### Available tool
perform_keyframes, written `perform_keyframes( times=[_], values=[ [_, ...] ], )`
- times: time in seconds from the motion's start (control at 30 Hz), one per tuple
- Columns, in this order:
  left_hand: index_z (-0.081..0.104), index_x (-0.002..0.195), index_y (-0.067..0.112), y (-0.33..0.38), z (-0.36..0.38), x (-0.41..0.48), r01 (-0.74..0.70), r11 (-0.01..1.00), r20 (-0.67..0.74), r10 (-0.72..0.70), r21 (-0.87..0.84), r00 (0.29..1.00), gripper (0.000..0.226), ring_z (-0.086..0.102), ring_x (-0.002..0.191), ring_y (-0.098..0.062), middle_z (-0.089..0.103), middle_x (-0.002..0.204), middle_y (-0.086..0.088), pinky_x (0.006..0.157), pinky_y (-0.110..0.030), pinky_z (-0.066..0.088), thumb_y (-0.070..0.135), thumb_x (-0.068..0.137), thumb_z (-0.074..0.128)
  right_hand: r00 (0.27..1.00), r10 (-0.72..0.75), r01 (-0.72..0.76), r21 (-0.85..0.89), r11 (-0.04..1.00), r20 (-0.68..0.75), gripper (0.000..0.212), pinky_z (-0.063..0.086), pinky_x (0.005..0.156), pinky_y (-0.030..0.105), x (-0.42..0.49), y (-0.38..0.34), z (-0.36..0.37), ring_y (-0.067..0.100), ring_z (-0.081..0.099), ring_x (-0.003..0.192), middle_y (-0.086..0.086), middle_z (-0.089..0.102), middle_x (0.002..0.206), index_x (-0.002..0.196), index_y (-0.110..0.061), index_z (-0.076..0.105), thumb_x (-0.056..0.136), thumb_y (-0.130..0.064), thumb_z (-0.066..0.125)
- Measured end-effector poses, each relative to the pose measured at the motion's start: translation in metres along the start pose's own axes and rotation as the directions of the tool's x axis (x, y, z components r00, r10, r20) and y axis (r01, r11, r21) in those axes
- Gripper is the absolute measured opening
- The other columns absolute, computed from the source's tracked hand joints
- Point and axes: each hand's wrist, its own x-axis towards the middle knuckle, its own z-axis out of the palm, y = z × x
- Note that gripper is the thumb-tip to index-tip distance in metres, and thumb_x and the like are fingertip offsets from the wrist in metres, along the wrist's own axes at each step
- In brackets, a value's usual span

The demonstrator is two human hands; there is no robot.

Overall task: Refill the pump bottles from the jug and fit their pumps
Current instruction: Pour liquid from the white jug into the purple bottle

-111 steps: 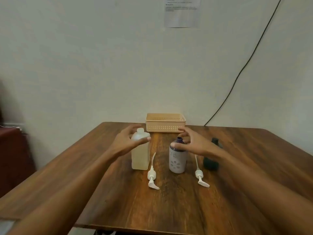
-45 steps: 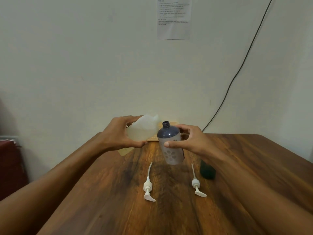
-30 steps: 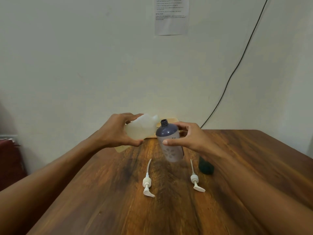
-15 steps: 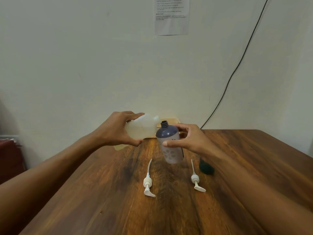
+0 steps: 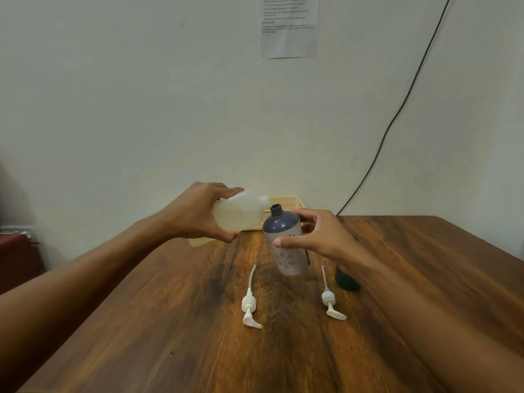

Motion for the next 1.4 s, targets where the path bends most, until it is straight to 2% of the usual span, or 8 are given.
perform_keyframes(
  times=[0.3,0.63,0.73,0.9,0.97,1.07,1.2,1.4],
  values=[
    [0.050,0.148,0.030,0.000,-0.003,0.001,-0.009,0.999,0.022,0.008,0.031,1.000,0.096,0.060,0.098,-0.008,0.065,0.120,0.010,0.073,-0.008,0.045,0.063,0.064,0.086,1.000,0.014,-0.014,0.028,1.000,0.001,0.065,0.057,0.070,0.013,-0.001,0.000,0.004,-0.003,0.069,0.100,-0.028,0.073,0.110,0.113,-0.051,0.067,0.054,-0.063,0.092],
    [0.048,0.150,0.028,0.001,-0.007,0.004,-0.017,0.997,0.037,0.014,0.080,0.999,0.098,0.057,0.099,-0.008,0.063,0.122,0.009,0.075,-0.008,0.041,0.061,0.065,0.086,1.000,0.023,-0.023,0.018,1.000,-0.010,0.068,0.057,0.073,0.014,0.000,0.001,0.006,-0.003,0.069,0.101,-0.030,0.073,0.109,0.112,-0.053,0.068,0.050,-0.069,0.092],
    [0.047,0.151,0.028,0.000,-0.008,0.005,-0.016,0.996,0.037,0.012,0.090,0.999,0.100,0.058,0.099,-0.009,0.063,0.122,0.009,0.076,-0.009,0.042,0.062,0.065,0.085,1.000,0.026,-0.026,0.011,1.000,-0.009,0.061,0.055,0.071,0.012,0.000,0.000,0.005,-0.005,0.068,0.100,-0.035,0.071,0.104,0.108,-0.055,0.067,0.053,-0.065,0.092],
    [0.048,0.150,0.031,0.002,-0.010,0.005,-0.029,0.996,0.048,0.025,0.089,0.999,0.100,0.059,0.098,-0.010,0.064,0.118,0.009,0.080,-0.020,0.052,0.068,0.063,0.079,1.000,0.008,-0.008,0.013,1.000,0.006,0.078,0.062,0.091,0.034,-0.002,-0.001,0.004,0.008,0.070,0.110,-0.015,0.076,0.118,0.126,-0.037,0.071,0.055,-0.059,0.093],
    [0.048,0.149,0.031,0.002,-0.011,0.005,-0.026,0.996,0.050,0.022,0.088,0.999,0.100,0.059,0.098,-0.009,0.064,0.118,0.009,0.080,-0.021,0.054,0.071,0.062,0.077,1.000,0.004,-0.004,0.017,1.000,0.015,0.080,0.062,0.094,0.037,-0.003,-0.001,0.003,0.010,0.070,0.111,-0.014,0.076,0.119,0.129,-0.034,0.072,0.055,-0.058,0.093],
    [0.048,0.149,0.032,0.002,-0.010,0.004,-0.034,0.995,0.047,0.030,0.090,0.998,0.099,0.058,0.096,-0.008,0.064,0.116,0.010,0.078,-0.019,0.053,0.071,0.062,0.076,1.000,0.007,-0.007,0.022,1.000,0.017,0.076,0.062,0.093,0.035,-0.003,-0.001,0.003,0.009,0.069,0.112,-0.015,0.075,0.120,0.127,-0.037,0.071,0.057,-0.056,0.093],
    [0.048,0.150,0.029,0.001,-0.011,0.006,-0.034,0.995,0.040,0.030,0.097,0.999,0.099,0.056,0.095,-0.008,0.063,0.116,0.010,0.074,-0.010,0.040,0.065,0.064,0.082,1.000,0.016,-0.016,0.032,0.999,0.012,0.058,0.062,0.088,0.029,-0.002,-0.002,0.003,0.002,0.071,0.103,-0.022,0.077,0.110,0.108,-0.051,0.071,0.056,-0.056,0.095],
    [0.047,0.151,0.028,0.001,-0.011,0.006,-0.032,0.994,0.044,0.028,0.103,0.999,0.100,0.057,0.099,-0.008,0.063,0.121,0.009,0.075,-0.010,0.039,0.062,0.065,0.084,1.000,0.007,-0.007,0.039,0.999,0.004,0.058,0.062,0.085,0.026,-0.002,0.000,0.004,0.001,0.071,0.102,-0.024,0.076,0.108,0.106,-0.052,0.069,0.054,-0.058,0.094]
  ],
)
